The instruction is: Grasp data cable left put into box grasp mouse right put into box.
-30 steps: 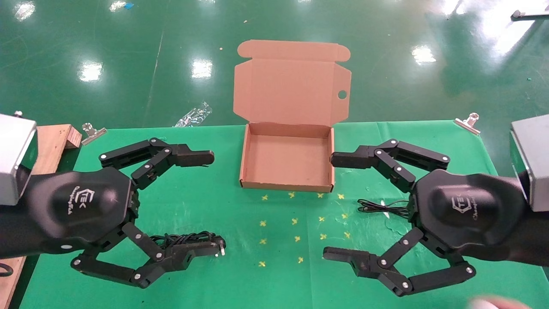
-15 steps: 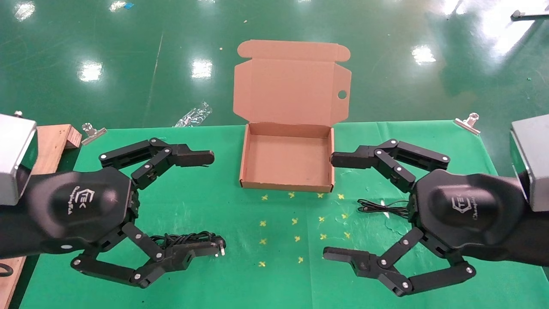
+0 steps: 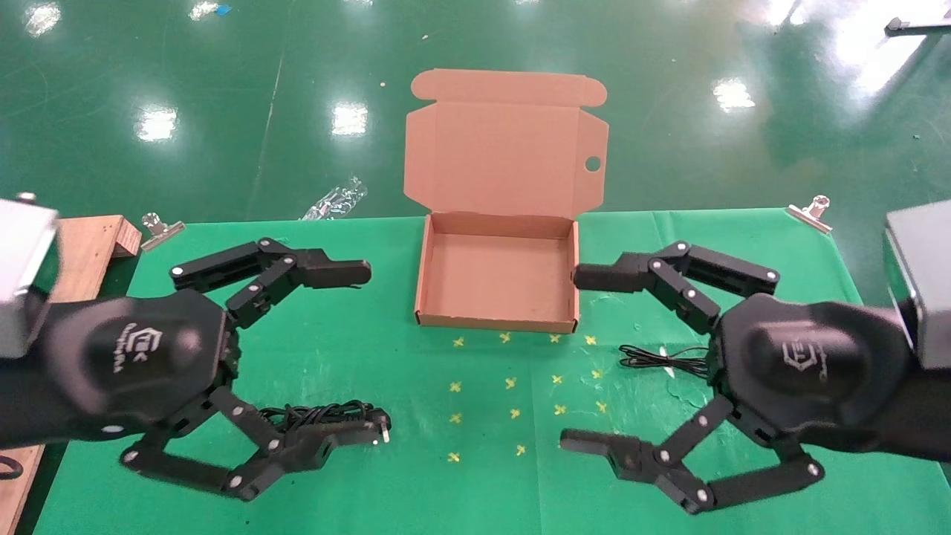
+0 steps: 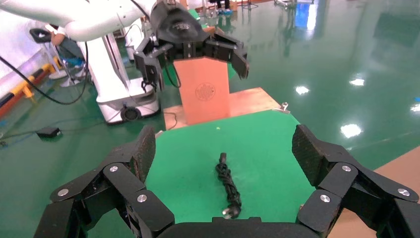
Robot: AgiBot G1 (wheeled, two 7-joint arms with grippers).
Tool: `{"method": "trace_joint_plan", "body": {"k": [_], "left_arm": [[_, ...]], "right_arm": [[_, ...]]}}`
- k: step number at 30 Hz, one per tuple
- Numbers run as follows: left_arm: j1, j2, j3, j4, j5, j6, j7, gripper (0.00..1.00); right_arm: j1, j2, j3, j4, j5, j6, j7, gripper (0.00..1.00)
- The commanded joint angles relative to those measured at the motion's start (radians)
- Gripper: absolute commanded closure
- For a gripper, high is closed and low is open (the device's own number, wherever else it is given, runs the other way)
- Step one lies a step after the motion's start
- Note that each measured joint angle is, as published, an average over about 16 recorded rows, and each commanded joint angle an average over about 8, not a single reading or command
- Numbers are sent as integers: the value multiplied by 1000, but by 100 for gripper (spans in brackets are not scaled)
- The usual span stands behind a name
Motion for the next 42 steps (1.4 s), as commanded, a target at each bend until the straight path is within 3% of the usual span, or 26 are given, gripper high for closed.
{"method": "trace_joint_plan", "body": {"k": [1,5,10,15,21,35,42], "left_arm": [[-11,-15,3,-18,28,5,10,0],[-90,-24,77,-35,217,27,32,0],[-188,25,207,-33,493,22,3,0],[-240,117,313,-28,735,-30,-71,0],[-226,218,400,-20,951,-101,-151,0],[-184,346,492,26,1219,-205,-272,0],[-194,372,502,51,1255,-211,-290,0]], "right_arm": [[8,21,-9,14,-40,-2,0,0],[67,72,-58,34,-221,5,41,0],[106,89,-94,39,-359,28,77,0],[99,86,-103,41,-390,51,77,0],[75,86,-104,42,-392,71,67,0],[73,80,-118,42,-430,84,70,0],[82,76,-162,35,-576,109,101,0]]}}
